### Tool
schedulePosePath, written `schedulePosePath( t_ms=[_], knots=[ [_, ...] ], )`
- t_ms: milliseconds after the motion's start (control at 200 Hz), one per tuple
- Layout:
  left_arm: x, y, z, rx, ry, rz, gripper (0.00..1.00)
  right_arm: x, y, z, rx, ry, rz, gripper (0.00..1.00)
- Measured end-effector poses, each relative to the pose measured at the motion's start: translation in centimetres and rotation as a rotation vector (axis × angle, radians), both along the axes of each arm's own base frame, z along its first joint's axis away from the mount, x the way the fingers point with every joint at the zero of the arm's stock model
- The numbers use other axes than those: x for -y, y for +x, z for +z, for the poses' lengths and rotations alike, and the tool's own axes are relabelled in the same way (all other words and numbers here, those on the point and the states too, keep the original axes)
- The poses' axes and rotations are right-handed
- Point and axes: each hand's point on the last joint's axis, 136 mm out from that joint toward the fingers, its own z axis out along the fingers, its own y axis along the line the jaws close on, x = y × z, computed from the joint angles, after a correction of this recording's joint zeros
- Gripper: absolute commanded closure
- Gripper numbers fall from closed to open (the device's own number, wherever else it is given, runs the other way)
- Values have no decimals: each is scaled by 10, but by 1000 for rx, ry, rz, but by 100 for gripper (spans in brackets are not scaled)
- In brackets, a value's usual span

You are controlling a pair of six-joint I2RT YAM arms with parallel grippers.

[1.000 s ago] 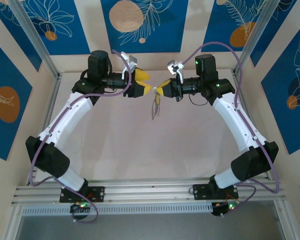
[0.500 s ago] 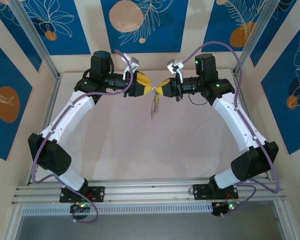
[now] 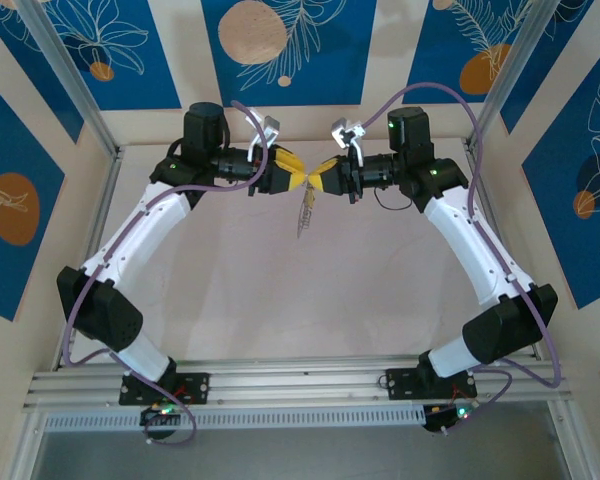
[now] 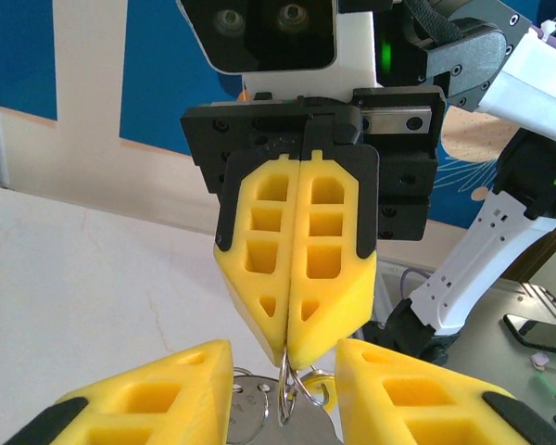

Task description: Put the keys on the keyring

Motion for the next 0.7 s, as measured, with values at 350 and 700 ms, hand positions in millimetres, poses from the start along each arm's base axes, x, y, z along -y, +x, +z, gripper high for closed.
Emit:
schedulePosePath(
  t_ms=[350, 700],
  knots=[
    [3, -5, -3, -12, 8, -14, 80, 0, -1, 6, 21, 11, -2, 100],
    [9, -8, -5, -2, 8, -30, 100, 1, 1, 7, 28, 13, -10, 100]
  ],
)
